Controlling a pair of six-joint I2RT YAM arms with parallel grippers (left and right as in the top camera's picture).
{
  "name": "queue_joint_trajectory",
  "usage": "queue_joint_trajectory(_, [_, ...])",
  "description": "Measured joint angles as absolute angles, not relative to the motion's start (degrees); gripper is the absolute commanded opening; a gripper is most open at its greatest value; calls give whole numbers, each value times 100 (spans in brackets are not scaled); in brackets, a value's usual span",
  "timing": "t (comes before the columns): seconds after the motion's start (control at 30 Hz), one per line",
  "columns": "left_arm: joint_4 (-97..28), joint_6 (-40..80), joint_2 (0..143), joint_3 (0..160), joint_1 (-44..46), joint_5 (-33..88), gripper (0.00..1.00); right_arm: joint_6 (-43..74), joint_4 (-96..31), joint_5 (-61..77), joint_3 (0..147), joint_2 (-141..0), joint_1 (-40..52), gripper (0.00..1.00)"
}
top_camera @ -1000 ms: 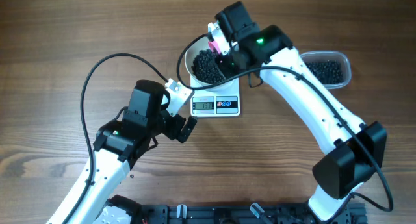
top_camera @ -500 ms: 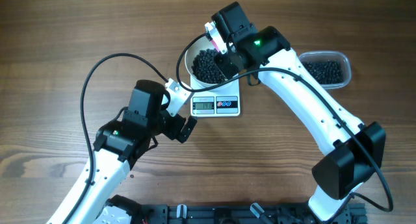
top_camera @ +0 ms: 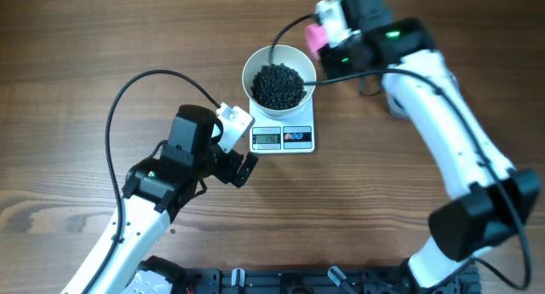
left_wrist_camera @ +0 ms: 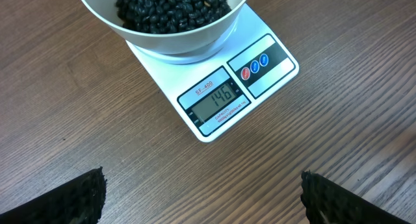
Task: Scoop item into bowl and weigh 150g on scale
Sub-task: 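Move the empty scoop back right over the bean tub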
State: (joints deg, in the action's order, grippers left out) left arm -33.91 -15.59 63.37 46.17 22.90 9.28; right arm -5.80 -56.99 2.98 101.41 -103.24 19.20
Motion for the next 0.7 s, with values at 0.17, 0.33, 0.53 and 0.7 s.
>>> queue_joint_trajectory(0.17, [-3391,-1559,6337,4617,2290,928,100,-445,-5780,668,10175,-9745,1144,4])
queue_joint_trajectory(0.33, [-3393,-1559,6337,4617,2290,928,100,-386,-6344,838,10278,-9380,329,4])
queue_joint_trajectory(0.53, [-3391,-1559,6337,4617,2290,930,100,-364,-6895,902,10285,-9367,-458,4])
queue_joint_trajectory(0.7, [-3391,-1559,6337,4617,2290,930,100,-366,-7269,867,10202,-9367,-862,4])
